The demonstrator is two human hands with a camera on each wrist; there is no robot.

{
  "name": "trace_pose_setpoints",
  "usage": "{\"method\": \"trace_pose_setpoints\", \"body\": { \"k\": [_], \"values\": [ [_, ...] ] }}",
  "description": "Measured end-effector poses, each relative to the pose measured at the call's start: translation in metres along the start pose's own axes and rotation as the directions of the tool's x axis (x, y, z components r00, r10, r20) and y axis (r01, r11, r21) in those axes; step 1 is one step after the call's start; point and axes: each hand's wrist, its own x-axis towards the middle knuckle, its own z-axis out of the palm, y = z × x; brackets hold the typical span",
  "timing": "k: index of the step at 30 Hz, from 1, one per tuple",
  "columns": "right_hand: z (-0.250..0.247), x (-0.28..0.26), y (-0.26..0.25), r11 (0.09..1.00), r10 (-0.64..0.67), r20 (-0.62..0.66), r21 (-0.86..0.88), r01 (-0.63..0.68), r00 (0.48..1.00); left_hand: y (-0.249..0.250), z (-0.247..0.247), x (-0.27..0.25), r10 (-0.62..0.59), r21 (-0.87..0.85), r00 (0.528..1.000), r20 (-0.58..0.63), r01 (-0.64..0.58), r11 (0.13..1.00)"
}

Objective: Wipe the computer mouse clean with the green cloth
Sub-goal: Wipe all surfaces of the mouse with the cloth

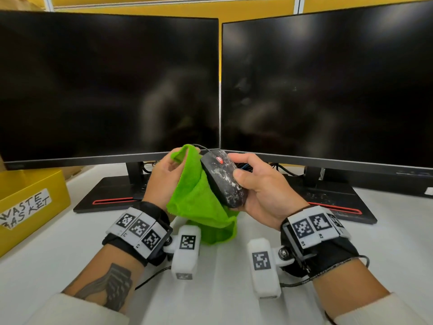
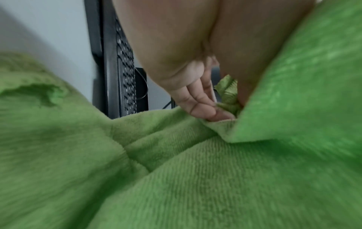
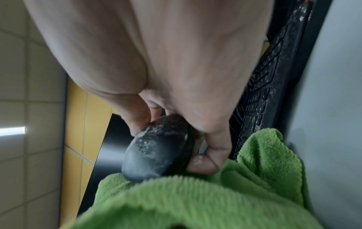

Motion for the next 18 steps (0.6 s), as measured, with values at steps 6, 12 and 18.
{"method": "trace_pose_setpoints", "body": {
  "k": [6,12,18],
  "values": [
    [0.000,0.000,0.000,1.000,-0.009,-0.027,0.016,0.009,1.000,0.002,-0.010,0.004,-0.174,0.066,0.984,-0.037,0.176,0.982],
    [-0.003,0.000,-0.004,0.999,-0.027,-0.051,0.037,0.029,0.998,0.012,-0.002,-0.015,-0.244,-0.044,0.969,0.039,0.246,0.968],
    [-0.003,-0.002,-0.011,0.984,-0.062,-0.003,0.168,0.062,0.998,0.017,0.011,-0.020,-0.272,-0.147,0.955,0.119,0.287,0.946]
  ]
}}
